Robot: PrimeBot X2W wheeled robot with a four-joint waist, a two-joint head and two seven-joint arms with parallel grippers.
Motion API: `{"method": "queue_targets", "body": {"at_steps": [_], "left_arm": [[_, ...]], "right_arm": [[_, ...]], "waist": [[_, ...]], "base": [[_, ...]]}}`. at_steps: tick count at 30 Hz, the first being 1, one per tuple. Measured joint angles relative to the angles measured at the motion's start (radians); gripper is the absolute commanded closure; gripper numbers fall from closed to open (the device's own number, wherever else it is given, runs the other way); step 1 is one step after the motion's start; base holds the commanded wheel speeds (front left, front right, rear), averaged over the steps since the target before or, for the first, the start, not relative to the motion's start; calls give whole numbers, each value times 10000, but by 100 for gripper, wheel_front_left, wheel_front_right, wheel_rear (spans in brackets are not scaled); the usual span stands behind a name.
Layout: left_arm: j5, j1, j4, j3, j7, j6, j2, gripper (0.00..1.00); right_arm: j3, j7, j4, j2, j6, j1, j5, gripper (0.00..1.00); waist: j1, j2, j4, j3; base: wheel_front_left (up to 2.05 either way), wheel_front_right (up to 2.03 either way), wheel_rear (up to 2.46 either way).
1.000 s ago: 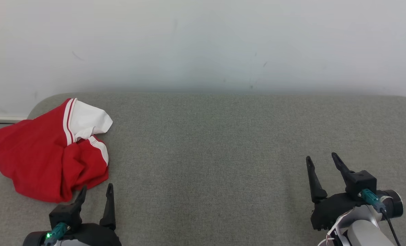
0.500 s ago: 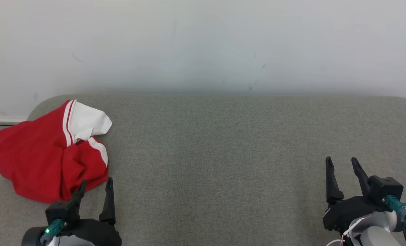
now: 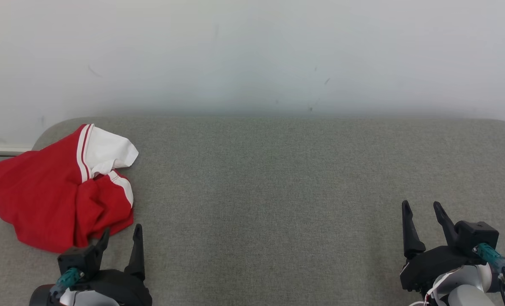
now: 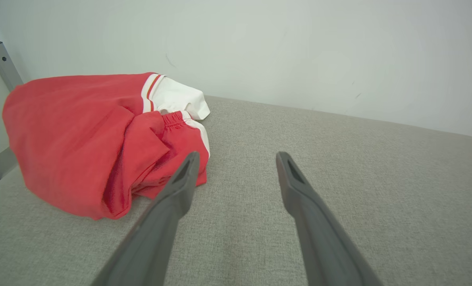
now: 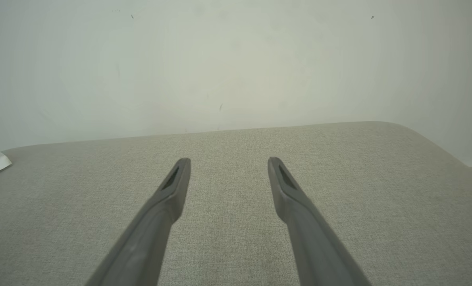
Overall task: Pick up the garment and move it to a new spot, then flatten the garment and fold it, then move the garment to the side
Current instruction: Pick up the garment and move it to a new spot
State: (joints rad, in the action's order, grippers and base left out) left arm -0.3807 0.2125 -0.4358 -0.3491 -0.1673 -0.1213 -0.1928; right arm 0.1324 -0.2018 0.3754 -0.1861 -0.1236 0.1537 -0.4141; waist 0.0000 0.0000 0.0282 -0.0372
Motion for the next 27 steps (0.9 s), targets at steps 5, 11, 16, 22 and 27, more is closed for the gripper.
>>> {"method": "queue_targets", "body": {"at_steps": [5, 11, 16, 22, 27], "left_arm": [[2, 27, 65, -134, 190, 82, 19, 0], [13, 252, 121, -228, 349, 82, 82, 0], [21, 176, 226, -130, 439, 73, -8, 0], [19, -262, 385, 138, 485, 71, -238, 0], [21, -452, 554, 234, 525, 58, -291, 0]], "right_arm": [[-98, 111, -209, -105, 0, -154, -8, 0], [-255, 268, -290, -207, -8, -551, -10, 0], [40, 497, -454, -186, -6, -574, -6, 0], [347, 715, -497, -136, 6, -381, 31, 0], [401, 880, -514, -100, 6, -260, 38, 0]], "waist": [[0, 0, 92, 7], [0, 0, 502, 10], [0, 0, 1062, 15], [0, 0, 1854, 31], [0, 0, 2561, 55]], "base": [[0, 0, 0], [0, 0, 0], [0, 0, 0], [0, 0, 0], [0, 0, 0]]}}
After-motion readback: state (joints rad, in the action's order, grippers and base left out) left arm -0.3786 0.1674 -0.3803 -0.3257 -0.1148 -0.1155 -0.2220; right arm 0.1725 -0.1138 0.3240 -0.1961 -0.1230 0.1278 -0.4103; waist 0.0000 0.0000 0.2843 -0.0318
